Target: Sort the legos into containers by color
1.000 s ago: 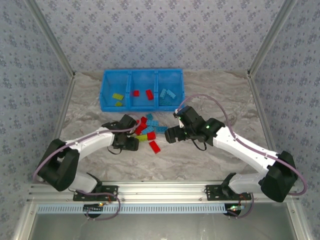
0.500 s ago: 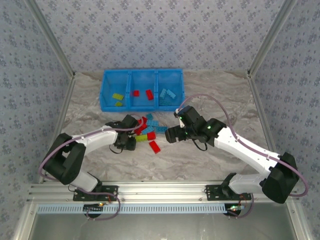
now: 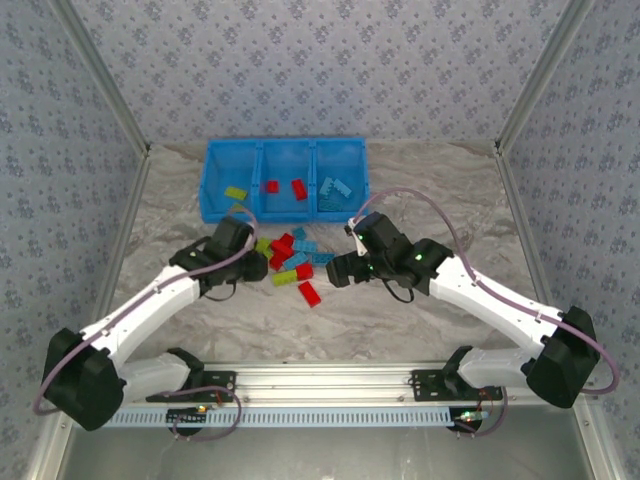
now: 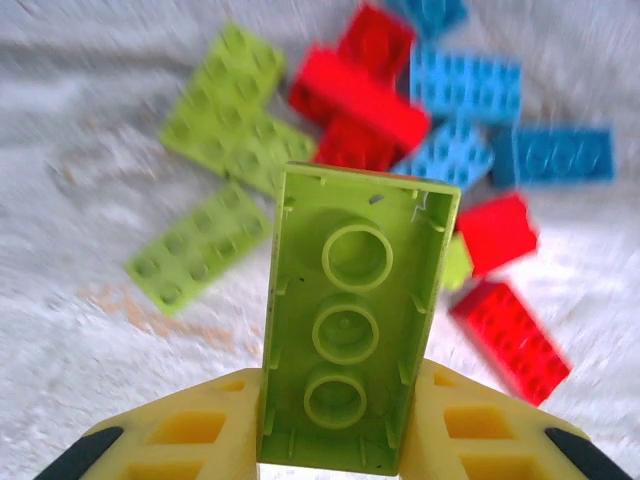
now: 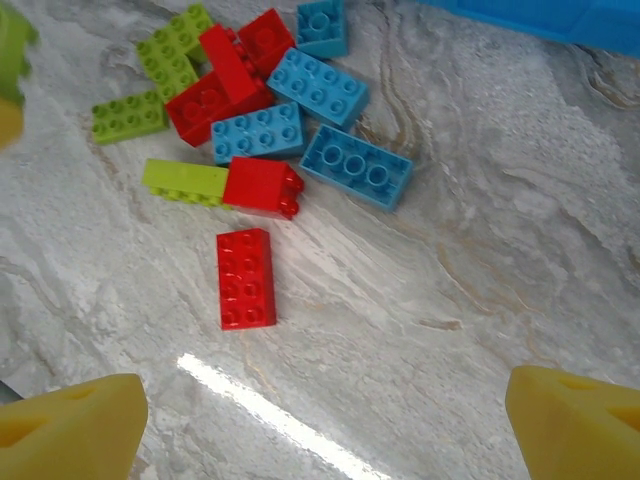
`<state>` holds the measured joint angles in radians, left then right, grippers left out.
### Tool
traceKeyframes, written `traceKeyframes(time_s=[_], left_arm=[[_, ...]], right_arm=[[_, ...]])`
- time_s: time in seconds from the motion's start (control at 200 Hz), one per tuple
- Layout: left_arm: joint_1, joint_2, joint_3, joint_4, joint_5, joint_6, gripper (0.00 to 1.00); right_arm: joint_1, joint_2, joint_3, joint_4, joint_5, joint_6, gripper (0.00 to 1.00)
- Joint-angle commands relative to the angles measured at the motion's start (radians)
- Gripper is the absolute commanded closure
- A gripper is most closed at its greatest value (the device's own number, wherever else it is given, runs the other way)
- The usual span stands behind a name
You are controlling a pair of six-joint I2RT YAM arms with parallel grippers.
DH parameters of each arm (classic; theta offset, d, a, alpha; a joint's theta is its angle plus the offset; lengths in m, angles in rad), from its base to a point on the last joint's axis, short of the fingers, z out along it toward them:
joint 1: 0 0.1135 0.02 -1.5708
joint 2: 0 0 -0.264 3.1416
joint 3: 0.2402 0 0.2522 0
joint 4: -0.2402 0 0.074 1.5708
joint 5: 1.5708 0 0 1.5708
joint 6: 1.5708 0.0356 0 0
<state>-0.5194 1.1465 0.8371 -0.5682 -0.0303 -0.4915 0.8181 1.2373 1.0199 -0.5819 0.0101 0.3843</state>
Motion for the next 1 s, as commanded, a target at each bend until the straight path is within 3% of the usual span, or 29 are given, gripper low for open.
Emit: traceKeyframes(time_s=[0.0, 0.13, 0.335, 0.53, 0.765, 0.889, 0.994], left_arm=[[0.124, 0.044, 0.077, 0.063, -0.046, -0.005, 0.76], [0.24, 0.211, 0.215, 0.132, -0.089, 0.052, 0.77], [0.34, 0.512, 0.464, 0.158, -0.076, 0.1, 0.76], [0.348, 0.674, 0.64, 0.089, -0.085, 0.123, 0.58], [0.346, 0.567, 0.592, 0.09, -0.045, 0.094, 0.49], [0.32, 0.401, 0.513, 0.068, 0.002, 0.069, 0.49], [0.241, 0.211, 0.422, 0.054, 0.03, 0.074, 0.49]], right_arm=[[0.011, -0.019, 0.031, 0.038, -0.009, -0.007, 0.05], [0.016, -0.022, 0.039, 0.017, 0.009, -0.003, 0.05], [0.025, -0.054, 0.028, -0.007, 0.035, 0.01, 0.05], [0.029, -0.067, 0.024, -0.013, 0.045, 0.016, 0.05], [0.036, -0.047, 0.026, -0.011, 0.06, 0.012, 0.05], [0.04, -0.011, 0.035, 0.001, 0.068, 0.014, 0.05], [0.078, 0.057, 0.051, -0.006, 0.126, -0.004, 0.05]])
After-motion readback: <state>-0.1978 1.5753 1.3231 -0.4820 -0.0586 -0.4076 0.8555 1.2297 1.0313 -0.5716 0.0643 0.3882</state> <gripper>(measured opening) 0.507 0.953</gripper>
